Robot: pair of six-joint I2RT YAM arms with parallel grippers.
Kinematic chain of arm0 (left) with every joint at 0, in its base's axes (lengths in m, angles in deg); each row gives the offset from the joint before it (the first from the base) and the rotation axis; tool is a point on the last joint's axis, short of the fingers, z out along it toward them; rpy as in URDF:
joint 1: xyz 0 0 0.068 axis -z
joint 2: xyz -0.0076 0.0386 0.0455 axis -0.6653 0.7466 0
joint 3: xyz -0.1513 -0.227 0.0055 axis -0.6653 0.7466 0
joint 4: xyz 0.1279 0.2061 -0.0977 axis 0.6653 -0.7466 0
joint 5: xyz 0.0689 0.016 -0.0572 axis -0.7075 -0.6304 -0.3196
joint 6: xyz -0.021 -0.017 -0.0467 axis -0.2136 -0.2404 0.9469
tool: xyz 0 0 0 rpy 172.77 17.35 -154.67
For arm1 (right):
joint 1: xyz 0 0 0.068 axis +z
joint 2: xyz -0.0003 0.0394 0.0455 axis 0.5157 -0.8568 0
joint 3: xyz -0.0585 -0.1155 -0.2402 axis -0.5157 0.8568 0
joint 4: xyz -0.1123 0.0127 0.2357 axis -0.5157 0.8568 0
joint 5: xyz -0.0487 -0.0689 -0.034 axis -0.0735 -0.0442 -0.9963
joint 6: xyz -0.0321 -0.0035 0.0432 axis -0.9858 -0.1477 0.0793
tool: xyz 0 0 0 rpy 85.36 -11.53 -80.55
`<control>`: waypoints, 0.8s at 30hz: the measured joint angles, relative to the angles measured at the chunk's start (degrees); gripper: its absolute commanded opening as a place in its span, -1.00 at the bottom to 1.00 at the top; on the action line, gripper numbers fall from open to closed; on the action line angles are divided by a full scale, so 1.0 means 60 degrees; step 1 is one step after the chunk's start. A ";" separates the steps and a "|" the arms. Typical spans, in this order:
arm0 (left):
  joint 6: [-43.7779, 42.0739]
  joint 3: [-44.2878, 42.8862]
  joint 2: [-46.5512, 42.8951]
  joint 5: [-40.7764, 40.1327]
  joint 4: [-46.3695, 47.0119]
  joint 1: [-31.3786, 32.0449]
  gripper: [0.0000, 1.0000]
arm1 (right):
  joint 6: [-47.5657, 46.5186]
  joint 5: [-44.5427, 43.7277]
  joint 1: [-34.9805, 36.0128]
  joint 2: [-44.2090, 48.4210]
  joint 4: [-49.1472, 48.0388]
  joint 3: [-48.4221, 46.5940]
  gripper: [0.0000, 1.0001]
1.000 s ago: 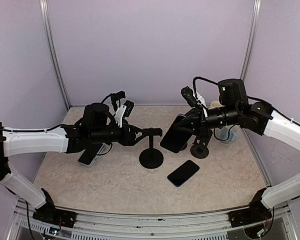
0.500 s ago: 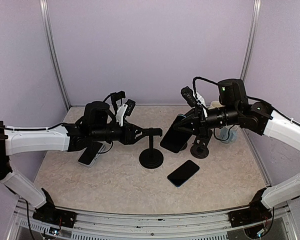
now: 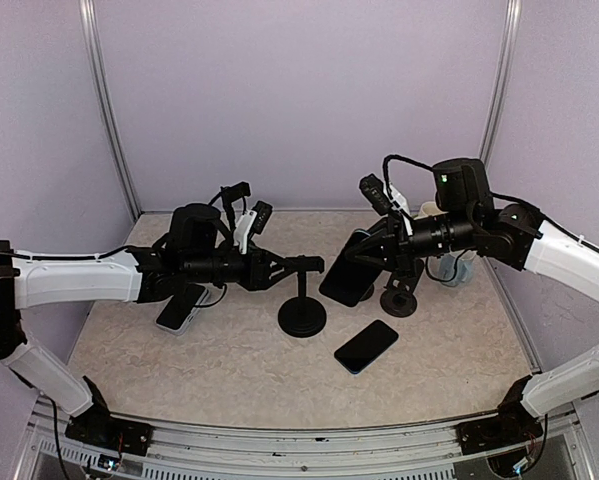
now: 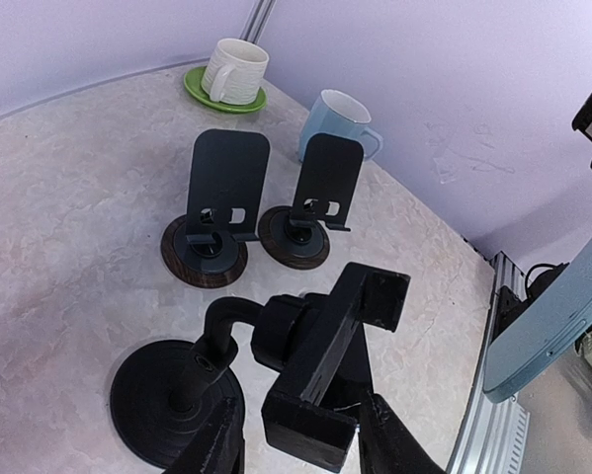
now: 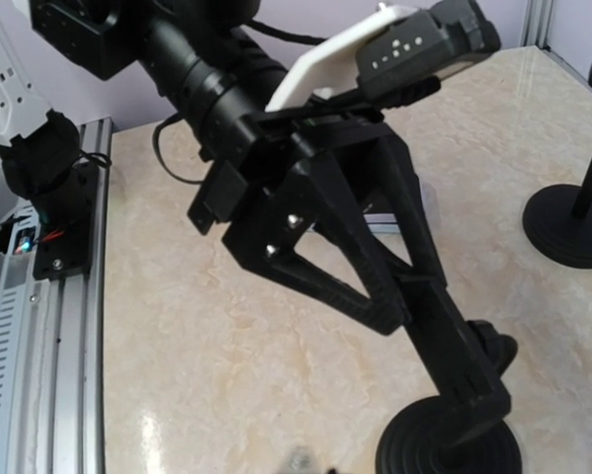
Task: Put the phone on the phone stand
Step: Hold the phone stand at the center of the board.
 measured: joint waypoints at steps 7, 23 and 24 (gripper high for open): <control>0.0015 0.0000 0.0004 0.0113 0.0058 -0.0055 -0.55 | 0.0000 0.0000 0.0000 -0.0098 0.0004 0.0000 -1.00; 0.0011 0.0000 0.0051 0.0291 0.0135 -0.0066 -0.82 | -0.0007 0.0160 0.0000 -0.0127 0.0004 0.0000 -1.00; 0.0011 0.0000 0.0051 0.0324 0.0135 -0.0073 -0.84 | -0.0011 0.0248 0.0000 -0.0142 0.0000 0.0000 -1.00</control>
